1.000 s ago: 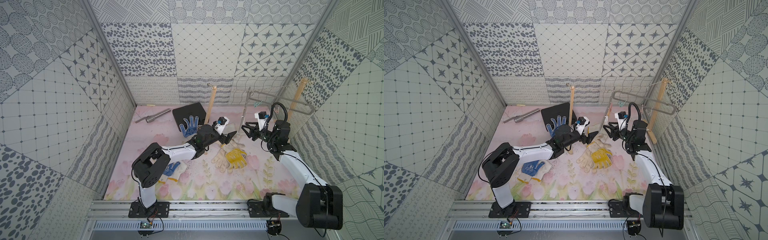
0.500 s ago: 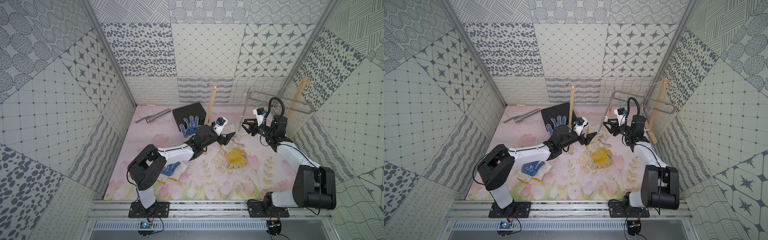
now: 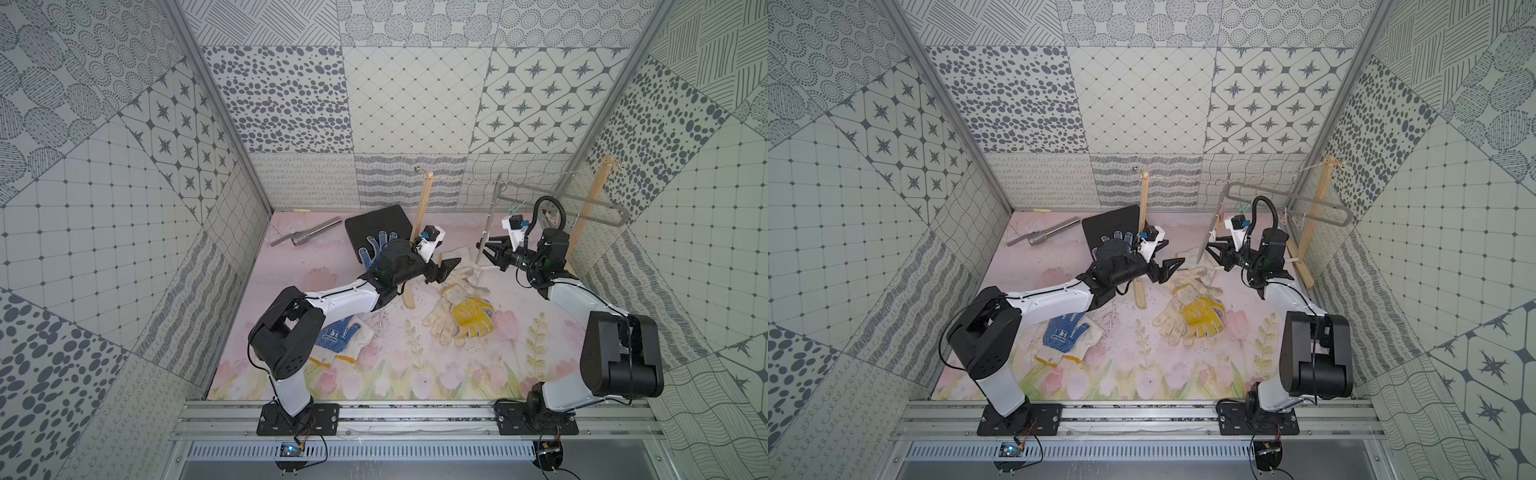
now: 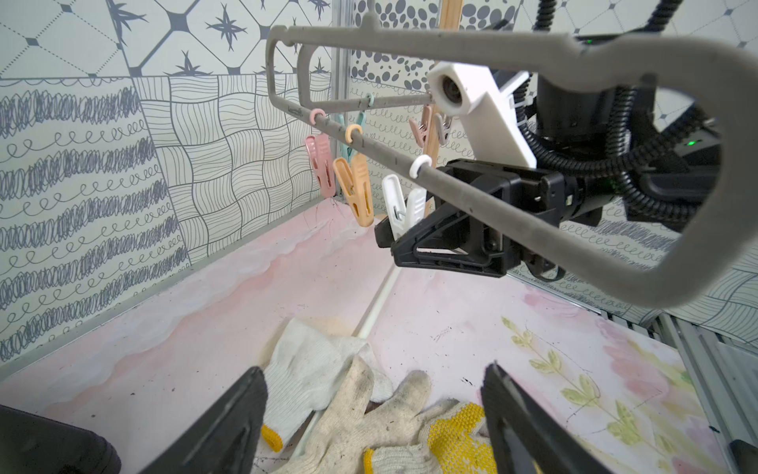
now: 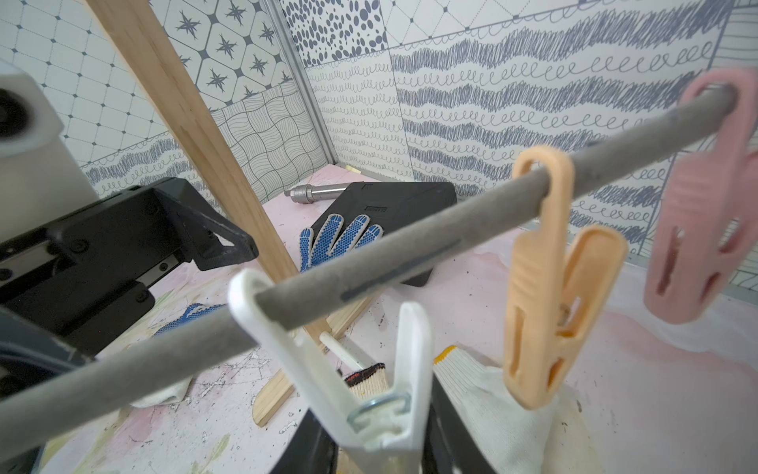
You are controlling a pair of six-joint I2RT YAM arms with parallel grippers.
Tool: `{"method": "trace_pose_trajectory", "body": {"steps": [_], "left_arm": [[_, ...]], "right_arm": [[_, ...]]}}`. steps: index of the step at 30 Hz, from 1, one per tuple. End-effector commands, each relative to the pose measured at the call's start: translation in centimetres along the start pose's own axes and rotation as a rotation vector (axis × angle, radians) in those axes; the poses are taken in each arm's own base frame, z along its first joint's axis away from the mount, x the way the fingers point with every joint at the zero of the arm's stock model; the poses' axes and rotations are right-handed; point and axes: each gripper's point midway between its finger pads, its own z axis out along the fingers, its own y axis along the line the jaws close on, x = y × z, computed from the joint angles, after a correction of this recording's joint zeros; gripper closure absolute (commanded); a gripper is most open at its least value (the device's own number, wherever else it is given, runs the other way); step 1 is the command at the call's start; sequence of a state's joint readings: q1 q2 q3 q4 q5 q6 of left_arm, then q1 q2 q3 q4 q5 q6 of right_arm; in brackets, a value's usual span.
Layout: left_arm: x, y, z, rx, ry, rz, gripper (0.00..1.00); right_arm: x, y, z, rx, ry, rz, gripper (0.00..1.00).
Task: Clip the gloves onto a hanger to dry
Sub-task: Open the clamp at the hanger.
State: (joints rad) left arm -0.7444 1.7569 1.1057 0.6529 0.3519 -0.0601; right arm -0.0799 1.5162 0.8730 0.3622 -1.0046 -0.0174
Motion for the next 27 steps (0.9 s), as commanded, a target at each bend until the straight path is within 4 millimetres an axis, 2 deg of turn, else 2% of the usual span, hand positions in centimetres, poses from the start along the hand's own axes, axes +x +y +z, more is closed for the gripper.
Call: {"method": "trace_pose_trajectory", "body": {"steps": [1, 4, 12, 22, 27], "left_arm": [[-1.2, -1.8, -0.7, 0.198, -0.003, -0.080, 0.17], [-1.6, -2.2, -0.7, 0.263, -0.029, -0.055, 0.16], [-2.7, -3.0, 1.1, 0.388, -0.069, -0.029, 0.00], [-4.8, -2.5, 3.4, 0.571, -0.102, -0.129, 0.00], [-4.9, -2.5, 4.1, 0.616, -0.105, -0.141, 0.00]], "right_arm": [[-1.2, 0.6, -0.1, -0.037, -0.060, -0.052, 0.69], [-1.5, 0.9, -0.2, -0.046, -0.081, -0.040, 0.72], [-1.8, 1.6, -0.5, -0.067, -0.095, -0.033, 0.75], [-1.4, 2.6, -0.8, -0.100, -0.091, -0.045, 0.79], [-1.5, 3.4, -1.1, -0.131, -0.091, -0.049, 0.81]]}}
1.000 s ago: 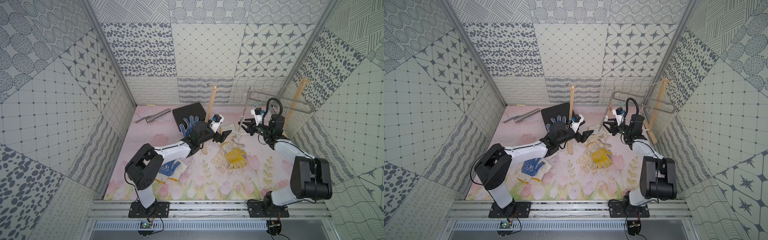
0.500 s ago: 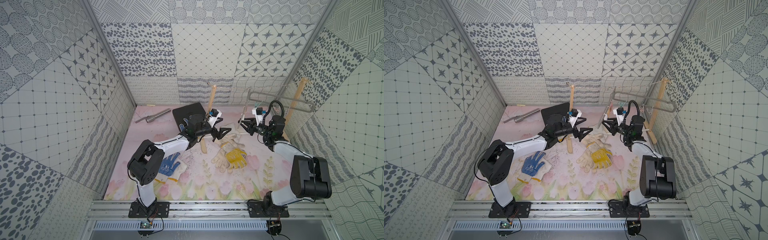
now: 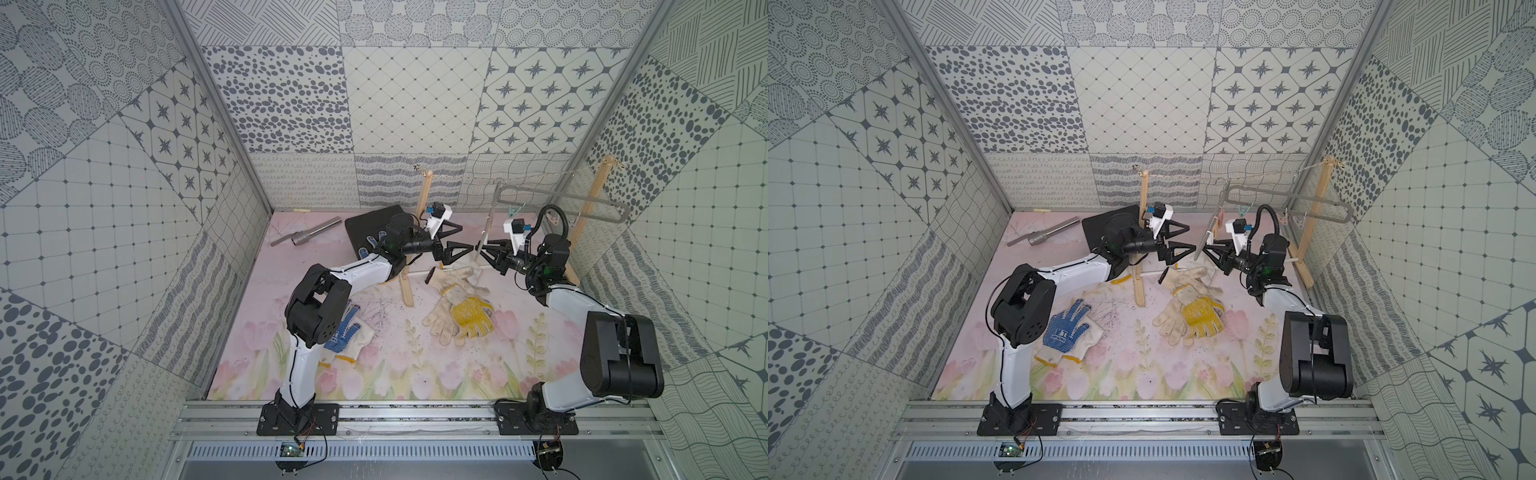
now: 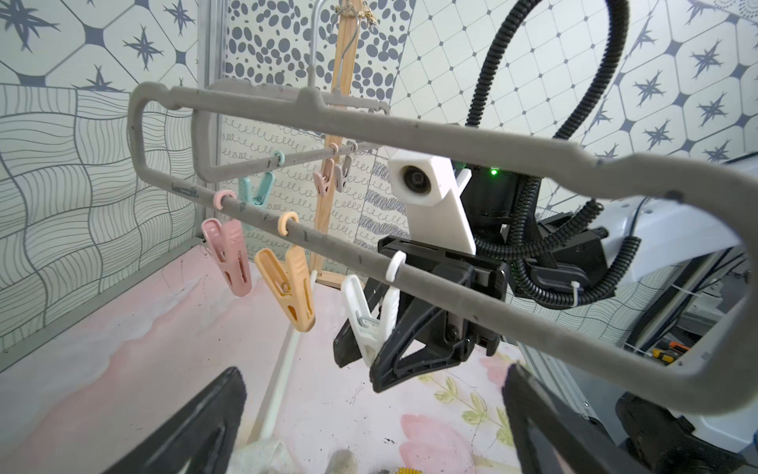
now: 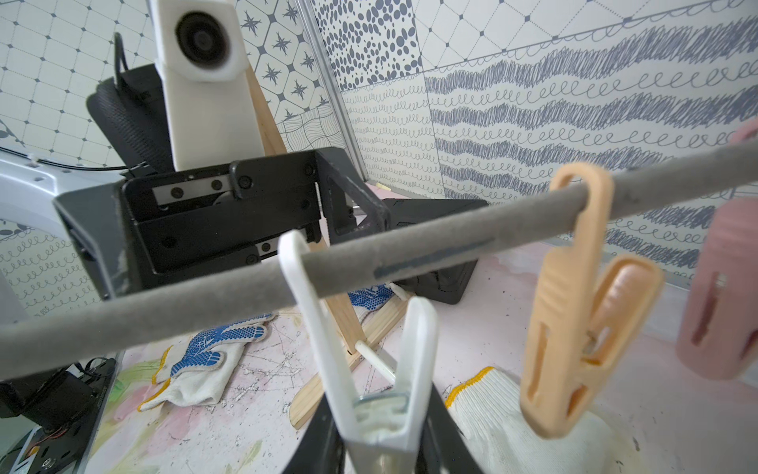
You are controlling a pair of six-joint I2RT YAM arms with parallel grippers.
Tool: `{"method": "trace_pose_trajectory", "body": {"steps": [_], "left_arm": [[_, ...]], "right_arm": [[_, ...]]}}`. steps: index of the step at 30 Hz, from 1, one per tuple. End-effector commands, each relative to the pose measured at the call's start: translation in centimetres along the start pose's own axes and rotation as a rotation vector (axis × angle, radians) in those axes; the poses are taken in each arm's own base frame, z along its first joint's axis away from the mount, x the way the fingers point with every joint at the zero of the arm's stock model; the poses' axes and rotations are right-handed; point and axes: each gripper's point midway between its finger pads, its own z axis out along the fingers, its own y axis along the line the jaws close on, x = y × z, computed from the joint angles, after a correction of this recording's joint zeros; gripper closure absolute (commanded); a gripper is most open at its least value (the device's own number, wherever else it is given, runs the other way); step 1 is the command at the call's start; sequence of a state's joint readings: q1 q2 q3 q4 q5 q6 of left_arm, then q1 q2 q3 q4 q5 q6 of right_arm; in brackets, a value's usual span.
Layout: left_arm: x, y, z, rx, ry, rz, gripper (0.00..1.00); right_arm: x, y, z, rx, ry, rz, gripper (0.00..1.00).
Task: Clip the gloves onto a hanger to dry
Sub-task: Open the clamp at the hanger.
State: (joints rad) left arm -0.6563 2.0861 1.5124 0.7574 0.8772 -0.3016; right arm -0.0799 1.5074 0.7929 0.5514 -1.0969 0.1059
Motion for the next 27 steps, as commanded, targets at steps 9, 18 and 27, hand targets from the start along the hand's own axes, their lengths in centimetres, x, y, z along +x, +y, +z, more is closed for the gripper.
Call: {"method": "trace_pose_trajectory", "body": {"steps": [9, 18, 27], "left_arm": [[-1.5, -2.9, 0.9, 0.279, -0.002, -0.030, 0.05], [-0.8, -3.7, 1.5, 0.311, 0.024, 0.006, 0.11], [0.6, -4.0, 1.5, 0.248, -0.015, 0.011, 0.13]], "right_arm": [[-1.7, 2.8, -0.4, -0.085, -0.018, -0.062, 0.81], [-2.1, 2.9, -0.1, -0.097, -0.012, -0.015, 0.81], [-2.3, 3.2, -0.2, -0.076, -0.016, 0.006, 0.81]]}}
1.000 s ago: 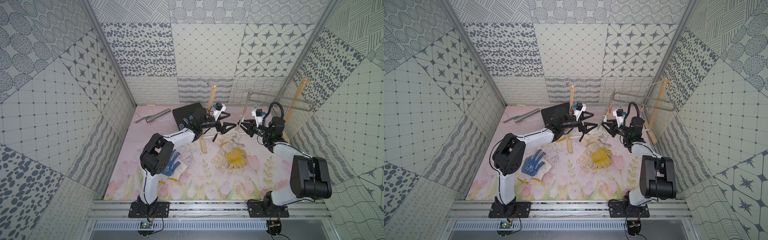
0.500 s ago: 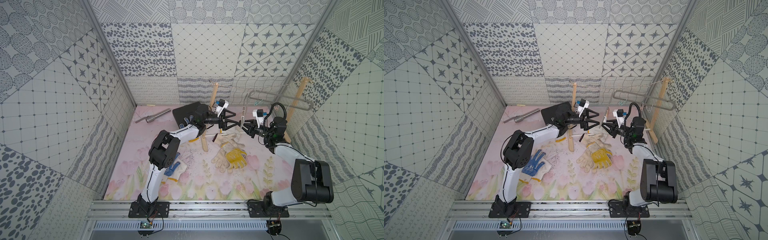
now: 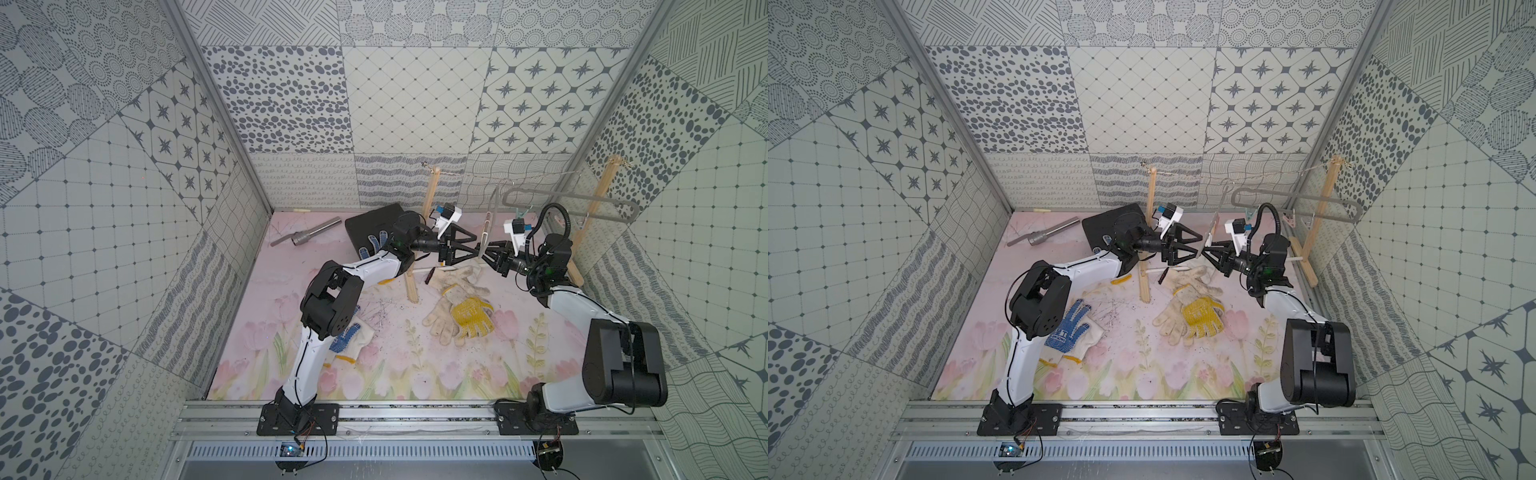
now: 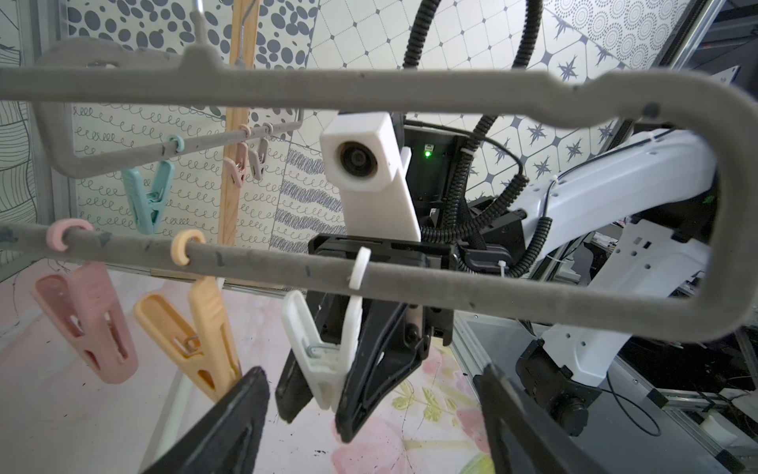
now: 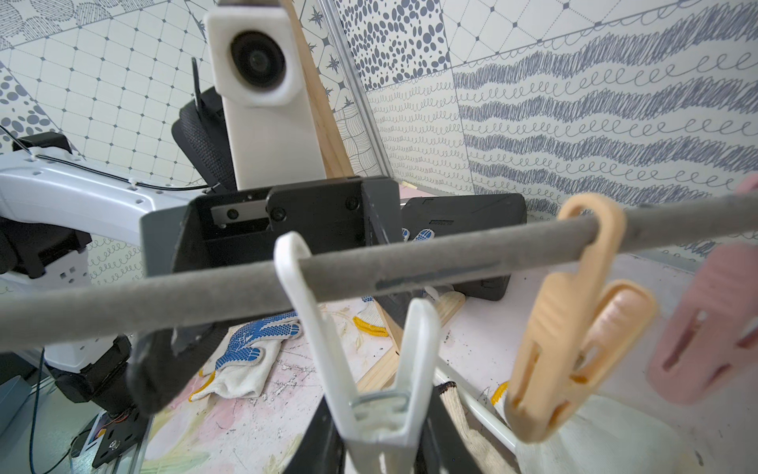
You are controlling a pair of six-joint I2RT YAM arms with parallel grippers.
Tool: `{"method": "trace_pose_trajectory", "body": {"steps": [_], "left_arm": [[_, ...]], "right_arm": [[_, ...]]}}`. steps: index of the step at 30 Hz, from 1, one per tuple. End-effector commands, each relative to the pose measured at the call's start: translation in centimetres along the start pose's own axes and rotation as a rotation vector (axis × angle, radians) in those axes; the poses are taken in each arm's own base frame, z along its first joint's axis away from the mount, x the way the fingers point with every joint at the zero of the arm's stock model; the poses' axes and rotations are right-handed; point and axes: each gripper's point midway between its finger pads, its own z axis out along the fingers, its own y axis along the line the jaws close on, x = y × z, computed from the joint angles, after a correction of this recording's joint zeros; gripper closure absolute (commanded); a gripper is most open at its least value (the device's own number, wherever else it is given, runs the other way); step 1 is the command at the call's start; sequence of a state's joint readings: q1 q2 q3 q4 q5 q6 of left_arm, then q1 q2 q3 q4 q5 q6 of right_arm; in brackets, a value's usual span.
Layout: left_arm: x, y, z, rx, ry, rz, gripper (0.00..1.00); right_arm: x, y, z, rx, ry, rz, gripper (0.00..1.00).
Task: Clip the gloves onto a hanger to dry
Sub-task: Open the clamp at the hanger.
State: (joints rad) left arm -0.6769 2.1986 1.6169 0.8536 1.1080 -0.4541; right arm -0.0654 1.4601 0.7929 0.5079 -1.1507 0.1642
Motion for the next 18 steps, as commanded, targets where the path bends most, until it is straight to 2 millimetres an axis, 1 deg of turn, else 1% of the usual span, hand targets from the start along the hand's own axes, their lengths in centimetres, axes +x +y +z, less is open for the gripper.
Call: {"method": "trace_pose_trajectory", "body": {"steps": [1, 8, 13, 18], "left_arm": [[-0.8, -1.1, 0.0, -0.016, -0.056, 0.096, 0.12], [-0.9, -2.1, -0.1, -0.080, -0.097, 0.133, 0.06], [-0.8, -3.0, 0.9, -0.106, -0.072, 0.163, 0.06], [-0.8, -2.8, 2.0, -0.134, -0.051, 0.175, 0.07]], "right_arm": [[-1.5, 1.0, -0.2, -0.005, -0.023, -0.045, 0.81], [-1.2, 1.2, -0.3, 0.002, -0.028, -0.010, 0.81], [-1.2, 1.7, -0.5, 0.001, -0.024, 0.006, 0.81], [-1.2, 2.3, -0.7, -0.006, -0.023, 0.002, 0.81]]}}
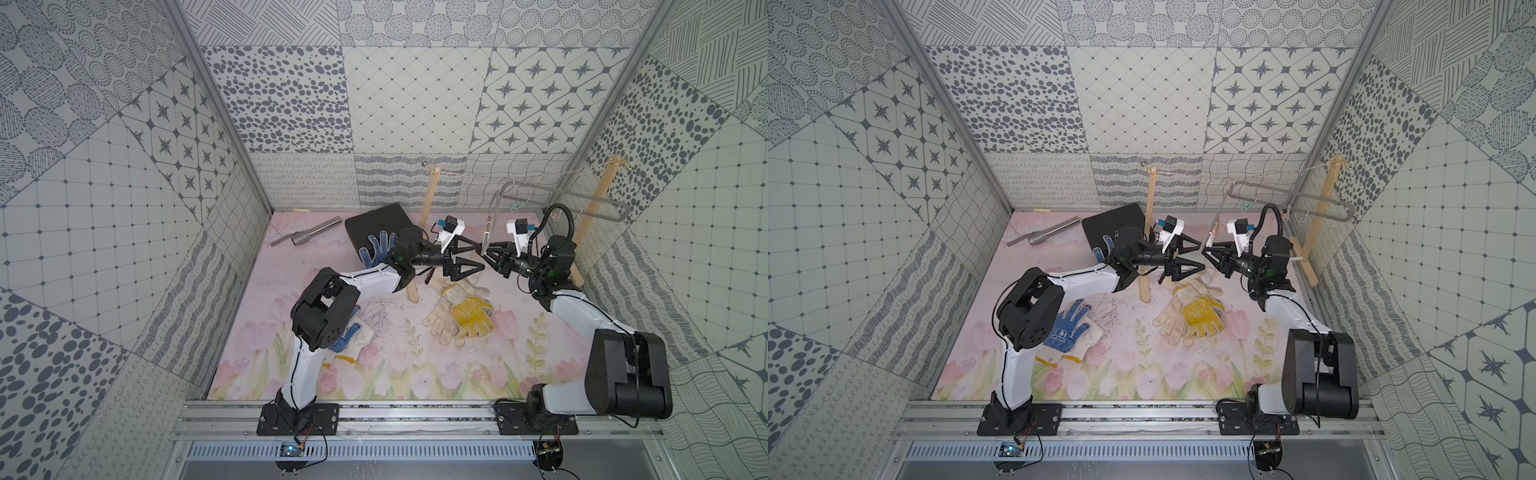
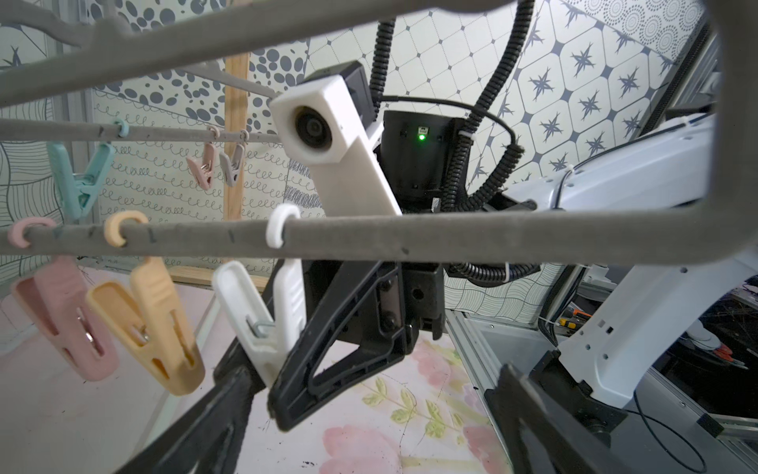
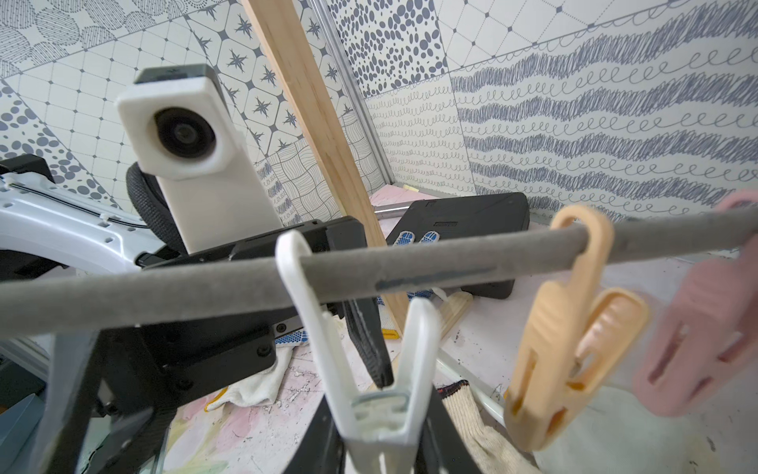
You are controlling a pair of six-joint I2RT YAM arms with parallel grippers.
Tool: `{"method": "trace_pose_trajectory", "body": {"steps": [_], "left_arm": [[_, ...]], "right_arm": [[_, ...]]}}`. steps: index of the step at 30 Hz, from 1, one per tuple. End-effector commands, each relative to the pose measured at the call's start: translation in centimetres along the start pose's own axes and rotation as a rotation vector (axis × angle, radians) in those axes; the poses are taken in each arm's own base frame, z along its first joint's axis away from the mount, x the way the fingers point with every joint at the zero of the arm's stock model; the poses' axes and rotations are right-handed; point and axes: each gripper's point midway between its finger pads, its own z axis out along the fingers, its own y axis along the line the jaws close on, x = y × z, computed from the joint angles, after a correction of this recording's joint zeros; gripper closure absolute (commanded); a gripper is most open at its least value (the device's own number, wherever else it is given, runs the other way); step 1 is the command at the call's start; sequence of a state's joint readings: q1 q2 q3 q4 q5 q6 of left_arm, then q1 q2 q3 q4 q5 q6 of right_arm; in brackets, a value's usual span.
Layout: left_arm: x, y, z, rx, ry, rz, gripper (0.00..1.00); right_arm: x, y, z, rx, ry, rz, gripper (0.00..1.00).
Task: Clip the gloves onto a hanger to dry
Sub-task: Open the clamp at the hanger.
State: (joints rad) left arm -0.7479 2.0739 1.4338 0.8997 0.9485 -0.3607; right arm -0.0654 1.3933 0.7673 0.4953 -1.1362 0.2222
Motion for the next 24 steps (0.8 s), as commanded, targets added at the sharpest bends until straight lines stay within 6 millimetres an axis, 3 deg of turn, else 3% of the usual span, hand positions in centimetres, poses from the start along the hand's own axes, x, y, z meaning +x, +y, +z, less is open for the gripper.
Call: {"method": "trace_pose_trajectory", "body": {"steps": [1, 13, 20, 24], "left_arm": [[-1.1, 0.3, 1.0, -0.050, -0.007, 0.103, 0.09], [-2.5, 1.9, 2.1, -0.076, -0.018, 0.028, 0.17], [-2.2, 1.9, 1.1, -0.126, -0.009, 0.049, 0.08], [-2.0, 2.0, 1.2, -0.124, 0.017, 0.048, 0.08]], "right_arm": [[-0.5, 1.3, -0.2, -0.021, -0.008, -0.034, 0.81], [0.6, 2.4, -0.7, -0.045, 0.014, -0.062, 0.82], [0.4, 2.3, -1.1, -0.036, 0.018, -0.051, 0.82], [0.4, 2.7, -1.1, -0.052, 0.022, -0.045, 0.82]]}}
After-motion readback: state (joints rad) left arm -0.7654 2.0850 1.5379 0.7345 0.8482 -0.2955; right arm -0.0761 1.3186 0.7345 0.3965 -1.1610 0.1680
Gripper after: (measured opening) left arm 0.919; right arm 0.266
